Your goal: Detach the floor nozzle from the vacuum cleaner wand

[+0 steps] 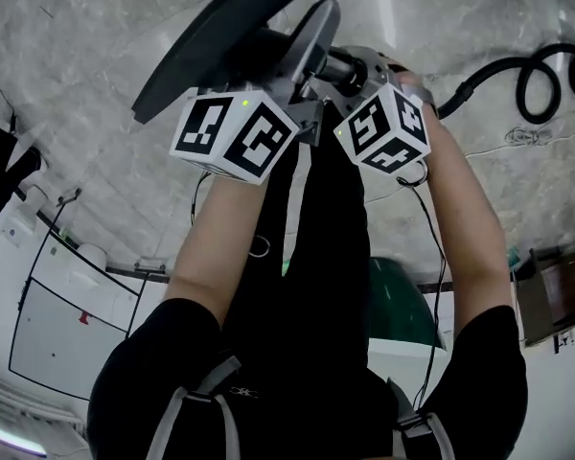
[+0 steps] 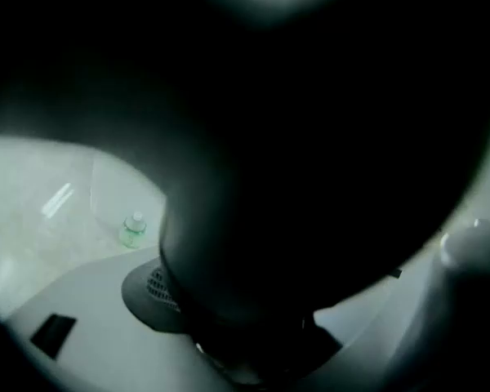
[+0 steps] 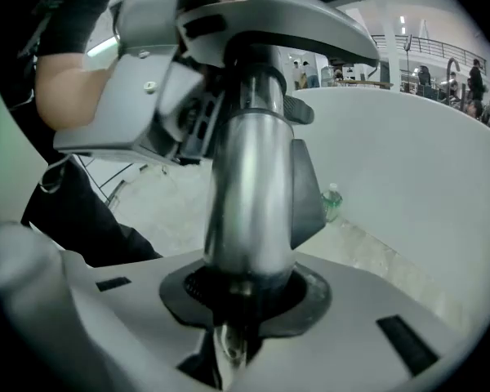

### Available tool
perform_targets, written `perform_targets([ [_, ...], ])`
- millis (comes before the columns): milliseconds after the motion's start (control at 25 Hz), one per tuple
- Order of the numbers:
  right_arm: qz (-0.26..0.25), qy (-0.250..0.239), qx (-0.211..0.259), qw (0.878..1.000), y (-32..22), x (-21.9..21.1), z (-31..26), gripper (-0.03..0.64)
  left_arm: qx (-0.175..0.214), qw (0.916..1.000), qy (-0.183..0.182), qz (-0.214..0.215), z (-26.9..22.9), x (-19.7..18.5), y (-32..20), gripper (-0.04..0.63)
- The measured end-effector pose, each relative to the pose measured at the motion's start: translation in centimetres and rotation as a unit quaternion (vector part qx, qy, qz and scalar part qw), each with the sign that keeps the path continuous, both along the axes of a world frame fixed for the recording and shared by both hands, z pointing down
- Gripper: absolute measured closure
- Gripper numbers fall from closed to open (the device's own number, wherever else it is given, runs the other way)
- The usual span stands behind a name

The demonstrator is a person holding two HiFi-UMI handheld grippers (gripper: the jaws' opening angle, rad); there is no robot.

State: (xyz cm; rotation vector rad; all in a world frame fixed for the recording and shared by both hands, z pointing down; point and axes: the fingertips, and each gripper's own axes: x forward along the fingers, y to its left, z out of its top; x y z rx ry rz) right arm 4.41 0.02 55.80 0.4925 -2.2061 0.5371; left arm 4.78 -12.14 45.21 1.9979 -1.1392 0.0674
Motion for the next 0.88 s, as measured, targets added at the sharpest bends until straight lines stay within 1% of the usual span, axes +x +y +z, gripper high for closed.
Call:
perform_targets([
  [40,0.0,-0.006,-0.001,1.0,0.1,-0.5,-1.1,0.503,0.009,0.9992,0.038,-0.01,-1.4,-0.1,-0.4,0.236],
  [120,0.003,-0.013,-0.005,1.0,0.4,-1.0,-2.4,0.503,0.018,0.9945,0.103,-0.004,-3.6,-0.1,-0.4,0.25],
  [160,0.002,-0.015,-0.007,1.0,0.5,-1.0,-2.6,0.503,0.018,0.9927,0.12,0.006,-4.1,0.0,-0.2,0.354],
  [200,0.0,-0.019,-0.012,1.0,0.7,-1.1,-2.6,0.503,0.015,0.9923,0.121,0.018,-4.2,0.1,0.1,0.419],
  [240,-0.004,-0.026,-0.02,0.999,0.9,-1.1,-2.7,0.503,0.011,0.9929,0.114,0.032,-4.0,0.3,0.3,0.48],
  [280,-0.008,-0.036,-0.033,0.999,1.2,-1.2,-2.9,0.503,0.006,0.9931,0.107,0.047,-3.9,0.4,0.5,0.503],
  [360,-0.014,-0.052,-0.064,0.996,1.7,-2.0,-3.2,0.503,0.001,0.9926,0.098,0.071,-4.0,0.5,0.5,0.509],
  [400,-0.012,-0.049,-0.078,0.996,1.8,-2.6,-3.0,0.503,0.003,0.9927,0.088,0.082,-4.2,0.5,0.5,0.512],
  [480,0.011,-0.026,-0.083,0.996,1.5,-3.6,-2.0,0.505,0.011,0.9943,0.05,0.093,-4.2,0.6,0.6,0.512],
  [560,0.058,-0.005,-0.053,0.997,0.6,-4.0,-1.5,0.506,0.003,0.9973,0.013,0.073,-3.8,0.2,0.2,0.515],
  [600,0.083,-0.003,-0.029,0.996,0.0,-3.9,-1.6,0.509,-0.007,0.9984,0.005,0.056,-3.6,-0.2,-0.2,0.515],
  [640,0.099,-0.01,-0.009,0.995,-0.5,-3.9,-1.8,0.515,-0.017,0.9989,0.005,0.043,-3.4,-0.6,-0.7,0.517],
  [680,0.101,-0.026,0.001,0.995,-0.7,-4.1,-2.0,0.515,-0.024,0.9989,0.011,0.039,-3.1,-1.0,-1.2,0.517],
  [720,0.089,-0.046,-0.005,0.995,-0.5,-4.6,-2.2,0.515,-0.027,0.9985,0.021,0.042,-3.0,-1.5,-1.3,0.517],
  [760,0.068,-0.069,-0.027,0.995,0.2,-5.4,-2.4,0.515,-0.028,0.9977,0.034,0.051,-3.1,-2.1,-1.1,0.517],
  [800,0.037,-0.095,-0.065,0.993,1.3,-6.4,-2.8,0.515,-0.024,0.9964,0.048,0.066,-3.4,-2.6,-0.6,0.517],
  [840,0.001,-0.126,-0.111,0.986,2.6,-7.3,-3.2,0.515,-0.015,0.9942,0.062,0.087,-4.0,-2.7,0.0,0.517],
  [880,-0.033,-0.158,-0.155,0.975,3.7,-8.1,-3.8,0.517,-0.007,0.9912,0.074,0.109,-4.6,-2.6,0.5,0.517],
])
